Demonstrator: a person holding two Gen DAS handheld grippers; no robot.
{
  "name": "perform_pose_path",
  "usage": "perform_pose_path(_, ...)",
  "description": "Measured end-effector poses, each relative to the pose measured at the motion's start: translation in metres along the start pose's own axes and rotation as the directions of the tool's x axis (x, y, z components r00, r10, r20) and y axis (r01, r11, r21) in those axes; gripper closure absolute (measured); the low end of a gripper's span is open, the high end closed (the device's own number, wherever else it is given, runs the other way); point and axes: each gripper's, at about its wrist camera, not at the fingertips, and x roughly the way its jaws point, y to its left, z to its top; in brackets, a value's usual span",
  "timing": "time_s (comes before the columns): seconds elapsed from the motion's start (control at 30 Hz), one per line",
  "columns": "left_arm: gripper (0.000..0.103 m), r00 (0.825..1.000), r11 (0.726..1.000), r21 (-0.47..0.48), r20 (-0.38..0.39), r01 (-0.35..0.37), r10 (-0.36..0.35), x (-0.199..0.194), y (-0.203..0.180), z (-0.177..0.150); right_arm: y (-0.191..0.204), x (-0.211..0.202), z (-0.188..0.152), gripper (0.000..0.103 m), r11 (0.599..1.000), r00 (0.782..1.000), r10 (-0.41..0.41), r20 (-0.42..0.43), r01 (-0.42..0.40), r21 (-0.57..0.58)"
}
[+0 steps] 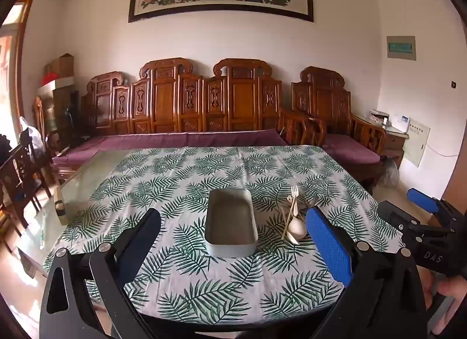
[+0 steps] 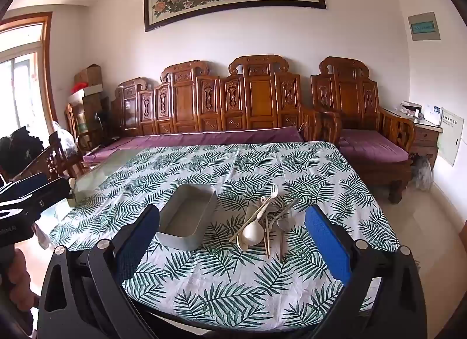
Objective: Organize utensils
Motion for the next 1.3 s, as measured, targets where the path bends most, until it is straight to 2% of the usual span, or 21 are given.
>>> perform_pose_path(0.77,0.006,1.0,1.0,-0.002,0.002,0.0,0.0,-0.001,0.0,0.0,-0.002,0.001,-0.001,0.003,1.0,1.0,0.002,-0.01,-0.002,0.007)
perform_pose_path(1.3,0.006,1.0,1.0,0.001,0.014,0.0,0.0,-0.009,-0.002,0.014,-0.001,0.002,-0.001,0.003,1.0,1.0,0.003,-0.007,-0.003,0.009)
